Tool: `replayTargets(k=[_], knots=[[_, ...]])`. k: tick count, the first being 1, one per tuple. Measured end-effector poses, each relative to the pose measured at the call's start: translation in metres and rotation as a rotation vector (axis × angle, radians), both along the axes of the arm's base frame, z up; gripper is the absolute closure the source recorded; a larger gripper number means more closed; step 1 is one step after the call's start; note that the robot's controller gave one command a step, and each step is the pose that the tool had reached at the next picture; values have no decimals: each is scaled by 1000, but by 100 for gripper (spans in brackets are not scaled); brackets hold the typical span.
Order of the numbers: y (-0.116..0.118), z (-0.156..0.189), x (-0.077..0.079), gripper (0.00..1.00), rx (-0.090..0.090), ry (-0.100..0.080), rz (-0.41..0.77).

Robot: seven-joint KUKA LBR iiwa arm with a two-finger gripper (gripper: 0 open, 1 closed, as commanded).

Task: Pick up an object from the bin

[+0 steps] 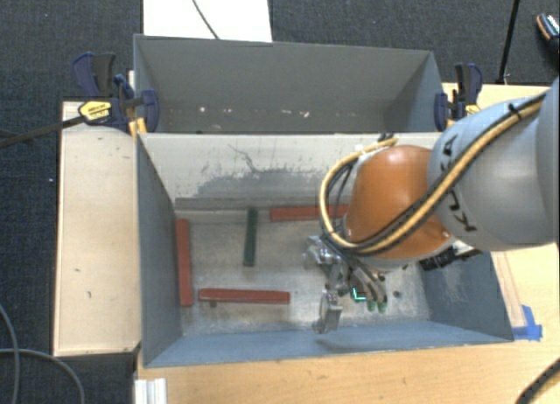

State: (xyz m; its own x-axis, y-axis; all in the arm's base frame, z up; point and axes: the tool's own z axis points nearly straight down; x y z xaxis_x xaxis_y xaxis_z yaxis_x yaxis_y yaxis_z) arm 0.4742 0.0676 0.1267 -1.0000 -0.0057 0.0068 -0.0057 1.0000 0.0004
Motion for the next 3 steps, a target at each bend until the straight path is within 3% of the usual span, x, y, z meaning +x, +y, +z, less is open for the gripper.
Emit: replayTargets(k=[1, 2, 3], knots=[[24, -59, 23, 0, 0, -3, -145], [23, -56, 24, 100, 0, -5, -148], [-38, 70, 24, 100, -1, -17, -163]])
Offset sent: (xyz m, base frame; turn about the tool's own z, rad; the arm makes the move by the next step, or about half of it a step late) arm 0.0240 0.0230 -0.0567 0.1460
